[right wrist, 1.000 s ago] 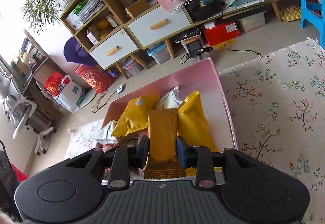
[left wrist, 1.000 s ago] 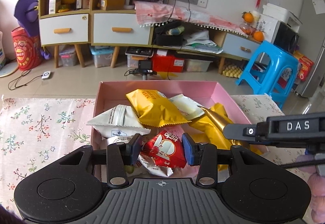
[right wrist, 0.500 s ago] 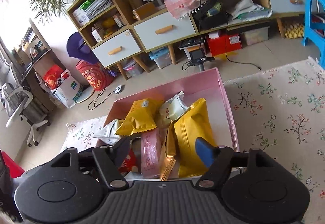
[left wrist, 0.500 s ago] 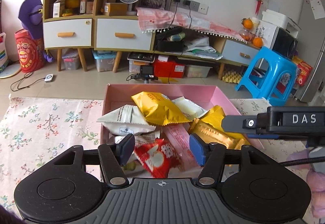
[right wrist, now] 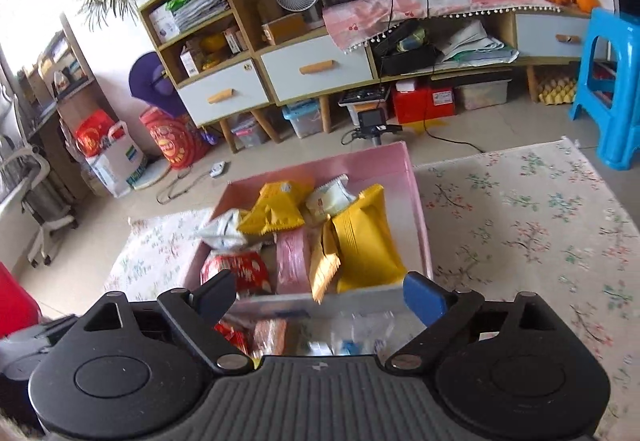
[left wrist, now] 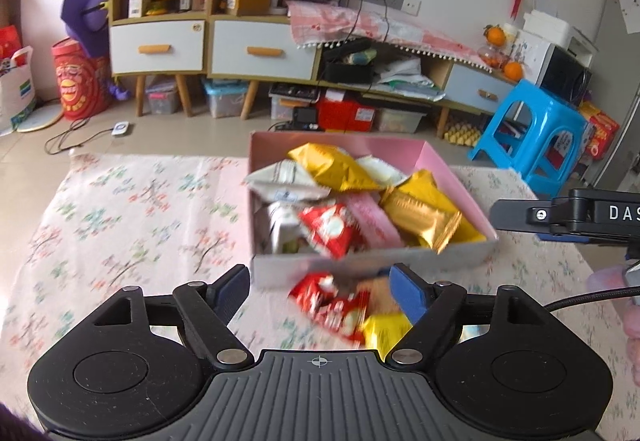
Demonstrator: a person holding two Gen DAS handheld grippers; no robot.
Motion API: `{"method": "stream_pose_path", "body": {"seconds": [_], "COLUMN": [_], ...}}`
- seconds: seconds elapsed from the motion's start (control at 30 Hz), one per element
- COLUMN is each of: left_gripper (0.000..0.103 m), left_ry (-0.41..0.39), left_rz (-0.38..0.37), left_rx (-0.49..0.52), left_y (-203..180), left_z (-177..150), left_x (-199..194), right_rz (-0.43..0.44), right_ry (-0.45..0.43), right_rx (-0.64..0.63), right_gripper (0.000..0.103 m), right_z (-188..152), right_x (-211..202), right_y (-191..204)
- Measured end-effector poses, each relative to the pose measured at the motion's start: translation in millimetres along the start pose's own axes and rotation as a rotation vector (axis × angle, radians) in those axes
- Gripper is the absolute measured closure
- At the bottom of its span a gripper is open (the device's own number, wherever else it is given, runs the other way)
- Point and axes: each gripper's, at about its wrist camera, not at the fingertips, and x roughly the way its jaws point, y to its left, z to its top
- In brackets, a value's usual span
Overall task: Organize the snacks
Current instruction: 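Move both open tools back over the remaining snacks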
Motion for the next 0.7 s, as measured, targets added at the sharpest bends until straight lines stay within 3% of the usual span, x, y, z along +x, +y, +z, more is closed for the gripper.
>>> {"method": "stream_pose_path", "body": {"seconds": [0.27,0.7], "left_gripper": [0.019,0.009], "left_ry": [0.062,0.11], "left_rz": [0.06,0.065], "left_rx": [0.016,-0.038], "left_y": [1,9], "left_z": [-20,-47], "left_x": [-32,-45], "right_rz": [-0.088,-0.215], "right_ry": [0.007,0.021], "right_rx": [-0.098,-0.176], "right_gripper": [0.015,0.012], "right_z": [-24,-62], "right_x": [-31,-43], "right_y": [16,17]}}
